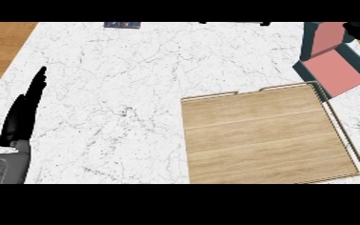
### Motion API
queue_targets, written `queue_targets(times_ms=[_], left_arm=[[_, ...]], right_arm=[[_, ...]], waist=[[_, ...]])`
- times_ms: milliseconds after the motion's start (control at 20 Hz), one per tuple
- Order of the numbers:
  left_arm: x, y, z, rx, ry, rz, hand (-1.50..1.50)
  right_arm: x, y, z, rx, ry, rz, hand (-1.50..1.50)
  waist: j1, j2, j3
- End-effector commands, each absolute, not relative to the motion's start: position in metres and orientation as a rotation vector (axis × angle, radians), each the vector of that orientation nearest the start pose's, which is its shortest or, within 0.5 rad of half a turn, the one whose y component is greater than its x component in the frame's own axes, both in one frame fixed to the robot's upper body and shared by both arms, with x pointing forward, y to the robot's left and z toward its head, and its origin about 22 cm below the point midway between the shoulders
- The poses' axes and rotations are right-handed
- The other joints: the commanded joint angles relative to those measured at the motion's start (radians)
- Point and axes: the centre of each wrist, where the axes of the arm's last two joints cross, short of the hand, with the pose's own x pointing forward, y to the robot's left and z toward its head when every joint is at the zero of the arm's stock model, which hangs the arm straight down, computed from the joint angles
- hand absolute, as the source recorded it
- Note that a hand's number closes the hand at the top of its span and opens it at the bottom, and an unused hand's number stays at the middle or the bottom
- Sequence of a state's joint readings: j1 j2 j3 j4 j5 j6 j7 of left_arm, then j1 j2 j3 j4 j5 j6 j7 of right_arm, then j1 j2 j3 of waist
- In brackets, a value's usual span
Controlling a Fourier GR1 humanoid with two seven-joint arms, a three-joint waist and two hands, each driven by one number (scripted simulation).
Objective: Pick the eggplant from the tray and place it in the cardboard box
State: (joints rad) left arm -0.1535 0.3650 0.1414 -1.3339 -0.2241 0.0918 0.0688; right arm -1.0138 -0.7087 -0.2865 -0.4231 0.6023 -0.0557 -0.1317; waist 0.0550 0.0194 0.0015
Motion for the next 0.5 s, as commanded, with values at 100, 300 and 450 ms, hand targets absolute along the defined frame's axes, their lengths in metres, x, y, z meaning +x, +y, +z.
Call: queue_targets(times_ms=[100,300,450], left_arm=[[0.284,0.339,0.031,0.615,-1.428,-0.253,0.0],[0.287,0.328,0.029,0.601,-1.431,-0.27,0.0],[0.288,0.342,0.025,0.581,-1.441,-0.261,0.0]], right_arm=[[0.425,-0.412,0.168,-1.079,-1.354,0.397,1.5],[0.428,-0.41,0.166,-0.94,-1.282,0.28,-1.5],[0.425,-0.409,0.148,-0.915,-1.28,0.285,-1.5]], waist=[[0.02,0.011,0.002],[0.032,0.016,0.003],[0.035,0.024,0.003]])
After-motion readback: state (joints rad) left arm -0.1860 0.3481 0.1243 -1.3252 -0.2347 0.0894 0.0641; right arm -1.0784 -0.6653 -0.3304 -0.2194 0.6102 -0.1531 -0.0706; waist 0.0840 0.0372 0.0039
